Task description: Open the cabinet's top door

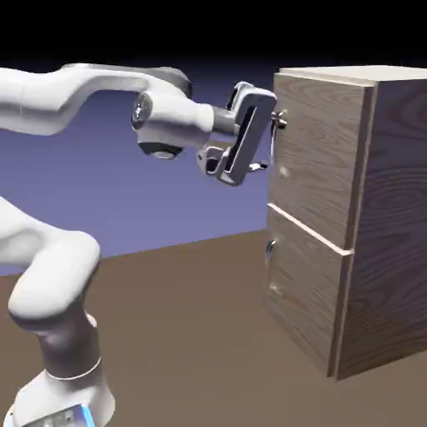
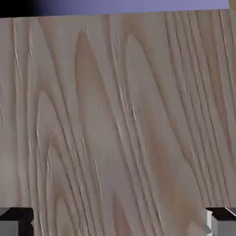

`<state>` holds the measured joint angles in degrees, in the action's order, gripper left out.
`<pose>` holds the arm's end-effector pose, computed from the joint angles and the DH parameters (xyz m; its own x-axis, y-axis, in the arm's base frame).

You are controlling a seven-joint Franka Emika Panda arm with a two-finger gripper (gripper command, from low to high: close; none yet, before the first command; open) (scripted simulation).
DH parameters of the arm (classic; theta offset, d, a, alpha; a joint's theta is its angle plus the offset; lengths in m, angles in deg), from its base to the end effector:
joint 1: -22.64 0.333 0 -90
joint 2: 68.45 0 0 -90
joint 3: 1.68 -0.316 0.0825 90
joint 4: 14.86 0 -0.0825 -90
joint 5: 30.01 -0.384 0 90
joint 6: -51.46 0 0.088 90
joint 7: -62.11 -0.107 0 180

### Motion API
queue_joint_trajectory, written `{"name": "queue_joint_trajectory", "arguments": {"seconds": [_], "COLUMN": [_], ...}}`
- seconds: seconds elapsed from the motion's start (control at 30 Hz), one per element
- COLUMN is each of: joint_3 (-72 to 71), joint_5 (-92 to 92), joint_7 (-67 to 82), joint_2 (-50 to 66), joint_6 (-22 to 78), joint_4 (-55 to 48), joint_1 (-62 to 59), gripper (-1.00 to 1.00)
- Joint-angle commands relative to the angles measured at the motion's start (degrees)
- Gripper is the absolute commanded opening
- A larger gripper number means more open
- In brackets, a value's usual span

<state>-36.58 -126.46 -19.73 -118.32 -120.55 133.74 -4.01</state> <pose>0.3449 0.0219 0.5724 -0.2482 -0.4411 -0.8625 -0.1029 0.8973 -0.4293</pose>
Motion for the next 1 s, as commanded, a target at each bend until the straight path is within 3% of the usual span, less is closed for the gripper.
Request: {"name": "queue_joint_trajectory", "arguments": {"seconds": [0.0,0.97], "joint_3": [-0.90,-25.82], "joint_5": [-2.50,-68.60], "joint_7": [-1.02,-27.76], "joint_2": [-0.45,-11.39], "joint_6": [0.05,2.04], "joint_4": [-0.32,-10.22], "joint_1": [-0.71,-21.56], "gripper": [0.00,0.00]}}
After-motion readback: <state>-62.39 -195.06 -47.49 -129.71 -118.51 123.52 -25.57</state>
